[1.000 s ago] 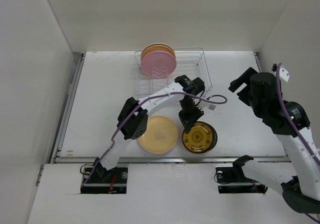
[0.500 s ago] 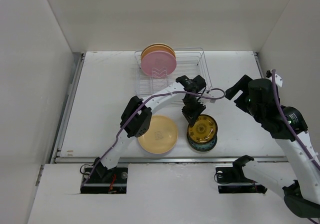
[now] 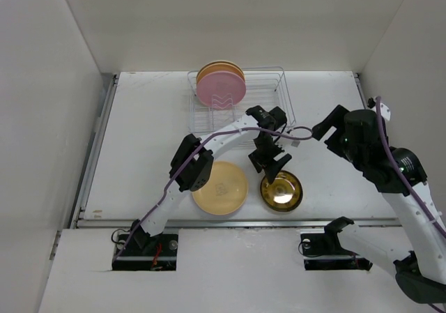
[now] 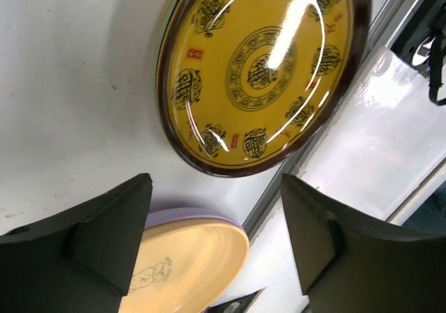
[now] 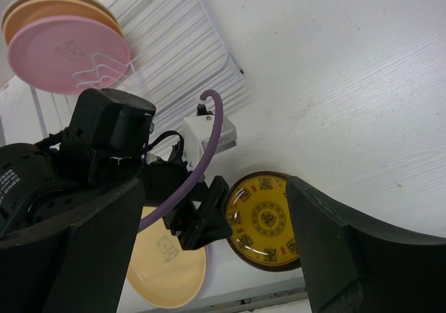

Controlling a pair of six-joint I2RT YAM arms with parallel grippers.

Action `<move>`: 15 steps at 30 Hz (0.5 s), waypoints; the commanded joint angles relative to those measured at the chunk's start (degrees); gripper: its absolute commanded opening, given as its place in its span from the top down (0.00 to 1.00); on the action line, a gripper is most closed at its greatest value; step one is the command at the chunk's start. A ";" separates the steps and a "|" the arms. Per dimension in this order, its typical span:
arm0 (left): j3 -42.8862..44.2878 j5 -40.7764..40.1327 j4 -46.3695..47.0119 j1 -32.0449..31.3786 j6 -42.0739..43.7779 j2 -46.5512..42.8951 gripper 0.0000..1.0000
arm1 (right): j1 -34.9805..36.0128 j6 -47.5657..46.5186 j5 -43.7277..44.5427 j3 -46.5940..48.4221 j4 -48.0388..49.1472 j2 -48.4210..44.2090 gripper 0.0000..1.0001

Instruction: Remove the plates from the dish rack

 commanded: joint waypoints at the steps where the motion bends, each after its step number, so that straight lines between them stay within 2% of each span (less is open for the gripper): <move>1: 0.58 -0.24 -2.38 -0.18 2.06 -3.82 0.27 | 0.53 -1.71 -1.06 0.61 2.80 0.37 0.12; 5: -1.60 -5.58 1.92 -0.18 2.06 -10.51 0.09 | 0.53 -2.33 -1.59 0.62 2.81 1.60 0.12; 7: -3.71 -10.77 3.59 -0.18 1.01 -13.06 0.09 | 0.53 -2.33 -1.59 0.62 2.81 1.60 0.12; 13: -8.21 -16.31 4.23 4.30 -2.42 -17.81 0.09 | 0.53 -3.03 -0.97 2.28 2.81 1.60 0.12; 15: -9.61 -20.09 4.22 5.88 -3.03 -19.73 0.09 | 0.53 -4.70 -3.25 2.90 3.42 3.44 0.12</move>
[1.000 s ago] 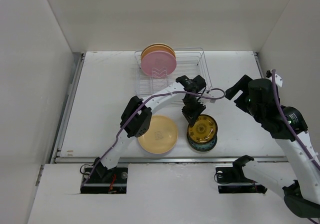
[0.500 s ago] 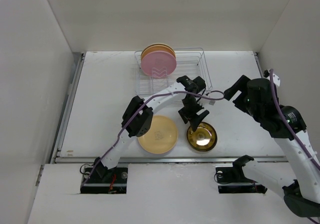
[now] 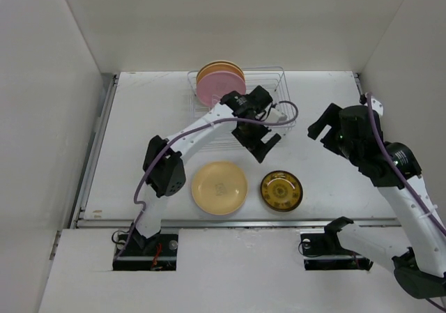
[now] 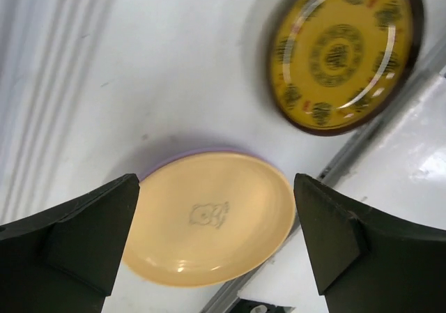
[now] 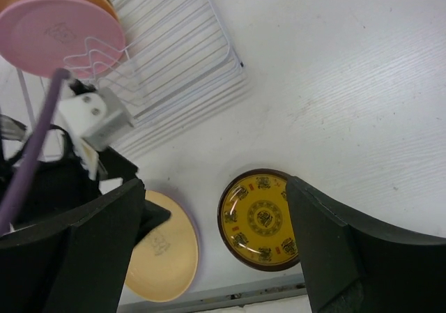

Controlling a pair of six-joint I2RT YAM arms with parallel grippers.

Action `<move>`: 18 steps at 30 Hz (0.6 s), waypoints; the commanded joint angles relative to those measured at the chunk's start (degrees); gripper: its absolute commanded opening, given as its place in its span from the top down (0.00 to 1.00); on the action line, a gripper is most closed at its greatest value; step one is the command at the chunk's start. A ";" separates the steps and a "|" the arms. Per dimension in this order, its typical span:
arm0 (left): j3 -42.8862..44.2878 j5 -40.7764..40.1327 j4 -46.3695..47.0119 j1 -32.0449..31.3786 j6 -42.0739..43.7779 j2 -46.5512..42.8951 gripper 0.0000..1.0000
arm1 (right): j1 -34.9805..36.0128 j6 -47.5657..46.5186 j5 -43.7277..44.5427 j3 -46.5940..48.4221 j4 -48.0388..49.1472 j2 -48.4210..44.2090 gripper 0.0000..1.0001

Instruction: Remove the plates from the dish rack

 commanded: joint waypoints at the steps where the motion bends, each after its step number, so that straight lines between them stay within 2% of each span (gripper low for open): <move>1: -3.75 -7.22 -0.28 3.59 -2.10 -4.84 0.08 | 0.53 -3.78 -2.68 2.64 3.60 1.85 0.12; 6: -7.53 -11.62 -0.28 7.81 -1.57 -12.83 0.07 | 0.53 -7.83 -7.79 5.36 5.88 8.61 0.11; 7: -8.33 -12.50 0.50 9.21 -0.96 -16.59 0.02 | 0.53 -8.36 -8.84 6.84 6.67 10.10 0.11; 10: -12.11 -18.47 2.18 11.58 0.18 -23.36 0.00 | 0.53 -10.47 -10.07 11.14 8.25 17.04 0.11; 13: -13.51 -19.80 2.70 17.90 -0.51 -26.02 0.00 | 0.53 -13.28 -10.60 15.55 8.96 24.95 0.11; 18: -14.05 -17.09 2.70 33.70 -4.38 -25.51 0.00 | 0.53 -20.21 -14.29 29.60 13.61 40.48 0.11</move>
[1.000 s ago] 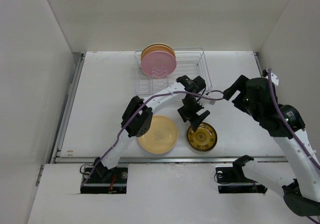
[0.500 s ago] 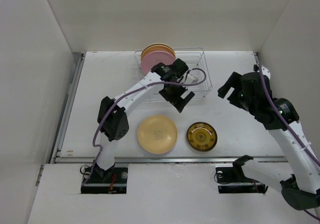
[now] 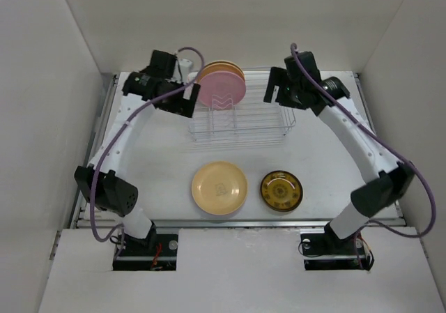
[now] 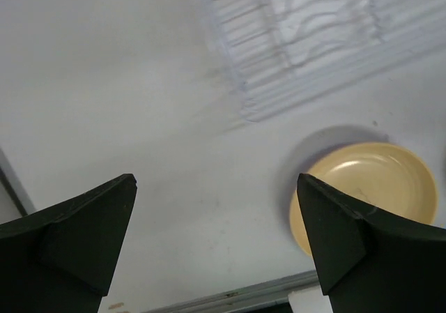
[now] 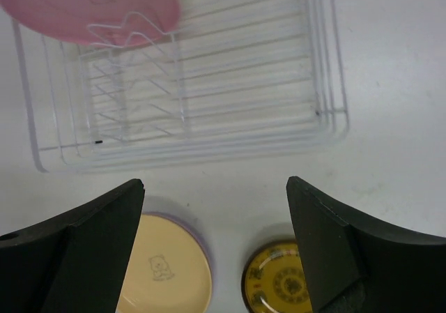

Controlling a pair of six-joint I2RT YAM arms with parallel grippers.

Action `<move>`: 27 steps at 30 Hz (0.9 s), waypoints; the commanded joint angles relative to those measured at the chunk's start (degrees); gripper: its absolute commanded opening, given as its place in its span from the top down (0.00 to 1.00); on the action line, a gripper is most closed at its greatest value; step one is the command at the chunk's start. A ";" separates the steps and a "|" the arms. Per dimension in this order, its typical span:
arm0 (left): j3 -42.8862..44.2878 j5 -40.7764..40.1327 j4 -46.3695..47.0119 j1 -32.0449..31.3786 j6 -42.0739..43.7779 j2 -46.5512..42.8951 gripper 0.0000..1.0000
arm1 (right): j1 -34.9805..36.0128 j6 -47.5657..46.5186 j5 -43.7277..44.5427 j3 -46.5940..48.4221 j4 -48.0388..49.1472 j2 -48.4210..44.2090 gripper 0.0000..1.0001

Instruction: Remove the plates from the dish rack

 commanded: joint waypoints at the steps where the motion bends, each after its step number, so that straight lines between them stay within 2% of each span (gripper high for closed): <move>1: -0.59 1.63 -0.94 8.77 -3.22 2.12 0.00 | 0.53 -8.87 -3.87 9.70 6.93 7.25 0.11; 3: 0.64 3.92 -0.95 13.07 -3.23 5.10 0.00 | 0.53 -12.66 -6.94 16.12 9.82 12.08 0.11; 6: 6.43 7.44 -3.40 14.50 -3.23 11.67 0.00 | 0.53 -20.75 -9.58 24.27 12.99 21.66 0.11; 11: 23.63 12.62 -8.15 15.03 -1.82 24.96 0.03 | 0.53 -32.09 -10.64 35.11 16.25 36.00 0.16; 14: 28.67 15.53 -8.25 15.03 -2.35 31.74 0.08 | 0.53 -32.63 -13.09 37.32 21.34 40.30 0.18; 16: 28.69 16.41 -7.19 15.03 -2.35 34.02 0.16 | -0.09 -33.16 -16.24 39.06 23.62 42.16 0.19; 18: 28.08 16.41 -5.27 15.03 -2.35 35.08 0.18 | -0.09 -33.16 -18.10 39.61 24.69 44.36 0.21; 21: 27.28 16.94 -4.73 15.03 -2.88 37.80 0.28 | -0.62 -33.16 -19.34 39.61 26.44 46.11 0.27; 22: 27.28 16.94 -4.73 15.03 -2.88 38.60 0.34 | -0.62 -33.16 -20.30 39.61 26.45 46.12 0.33; 23: 27.28 17.46 -4.73 13.90 -2.88 40.87 0.59 | -1.23 -32.64 -23.27 38.91 26.45 46.73 0.45; 24: 27.28 17.47 -4.73 13.89 -2.88 40.89 0.59 | -1.23 -32.63 -23.30 38.90 26.45 46.74 0.45; 25: 27.28 17.47 -4.73 13.89 -2.88 40.89 0.65 | -1.23 -32.63 -23.30 38.38 26.45 46.74 0.55; 27: 27.28 17.47 -4.73 13.36 -2.88 42.55 0.81 | -1.23 -32.63 -23.30 37.85 26.45 46.13 0.64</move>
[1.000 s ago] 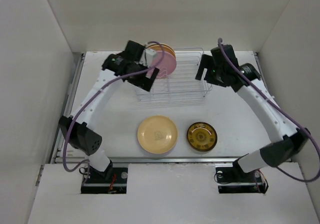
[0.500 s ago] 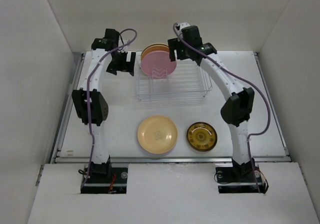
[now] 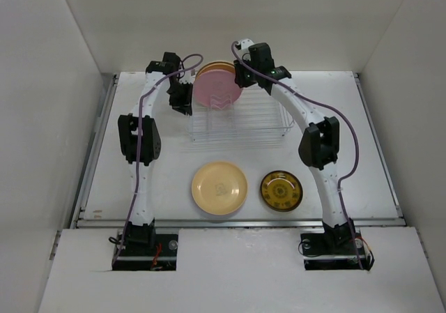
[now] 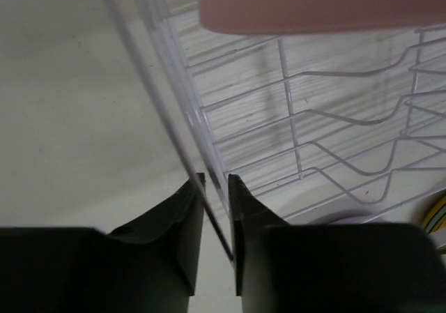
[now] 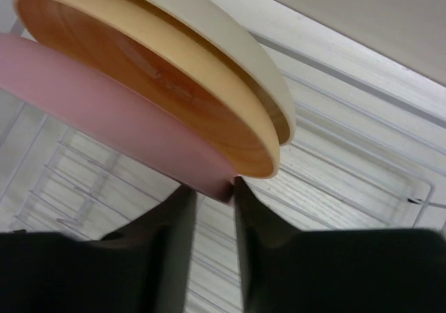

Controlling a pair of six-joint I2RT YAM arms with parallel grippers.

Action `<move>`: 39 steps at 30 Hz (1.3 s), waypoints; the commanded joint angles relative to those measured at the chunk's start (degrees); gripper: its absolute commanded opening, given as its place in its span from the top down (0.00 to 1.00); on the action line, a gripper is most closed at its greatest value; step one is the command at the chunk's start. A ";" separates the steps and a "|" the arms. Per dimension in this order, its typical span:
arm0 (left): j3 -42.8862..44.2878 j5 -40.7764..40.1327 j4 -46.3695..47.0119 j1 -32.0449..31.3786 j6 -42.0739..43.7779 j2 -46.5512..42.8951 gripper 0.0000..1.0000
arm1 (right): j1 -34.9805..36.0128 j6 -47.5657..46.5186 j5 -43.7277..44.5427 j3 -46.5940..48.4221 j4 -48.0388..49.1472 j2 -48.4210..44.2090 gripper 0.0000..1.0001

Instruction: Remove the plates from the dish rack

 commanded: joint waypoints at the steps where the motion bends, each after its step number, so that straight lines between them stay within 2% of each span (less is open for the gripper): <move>1: 1.10 -0.59 -0.49 -0.56 0.77 1.69 0.86 | -0.03 -0.09 -3.65 1.35 3.85 -1.72 0.72; 4: 1.10 -1.12 -0.49 -1.09 0.77 2.30 1.00 | -0.56 -0.09 -3.65 0.82 4.37 -2.34 0.81; 6: 1.10 -1.73 -0.49 -1.09 0.77 2.82 1.00 | -0.56 -0.09 -4.34 0.82 4.38 -2.34 0.88; 8: 0.57 -1.73 -0.49 -1.09 0.77 2.83 1.00 | -0.56 -0.09 -4.96 0.21 4.38 -2.87 0.88; 12: 0.57 -1.73 -0.49 -1.09 0.24 2.83 1.00 | -1.08 -0.09 -5.49 0.20 4.99 -2.17 0.71; 15: 0.57 -1.73 -0.49 -1.09 0.24 2.83 1.00 | -1.61 -0.09 -5.49 0.82 4.99 -0.58 0.45; 18: 0.57 -1.73 -0.49 -1.09 0.24 2.83 1.00 | -1.61 -0.09 -6.02 0.82 4.99 0.64 0.45; 21: 0.57 -1.73 -0.49 -0.56 0.24 2.83 1.00 | -1.61 -0.09 -7.34 1.43 4.99 1.78 0.49; 23: -0.04 -1.73 -0.49 -0.56 0.24 2.83 1.00 | -1.61 0.44 -8.04 2.13 4.99 2.57 0.57; 25: -0.57 -1.73 -0.49 -0.56 0.24 2.83 1.00 | -1.61 0.96 -8.57 2.66 4.99 3.19 0.67; 26: -0.57 -1.73 -0.49 -0.56 0.24 2.83 1.00 | -1.61 0.97 -8.57 2.66 4.99 3.20 0.80; 29: -1.10 -0.68 -0.49 -0.56 0.24 2.83 1.00 | -1.61 0.97 -7.79 0.91 4.99 1.36 0.97; 30: -1.10 -0.68 -1.01 -0.56 0.24 2.83 1.00 | -1.61 0.97 -7.78 0.38 4.99 0.74 1.00; 39: -6.97 4.15 0.91 0.58 -5.45 1.60 1.00 | -1.61 0.97 -5.32 -2.95 5.61 -6.02 1.00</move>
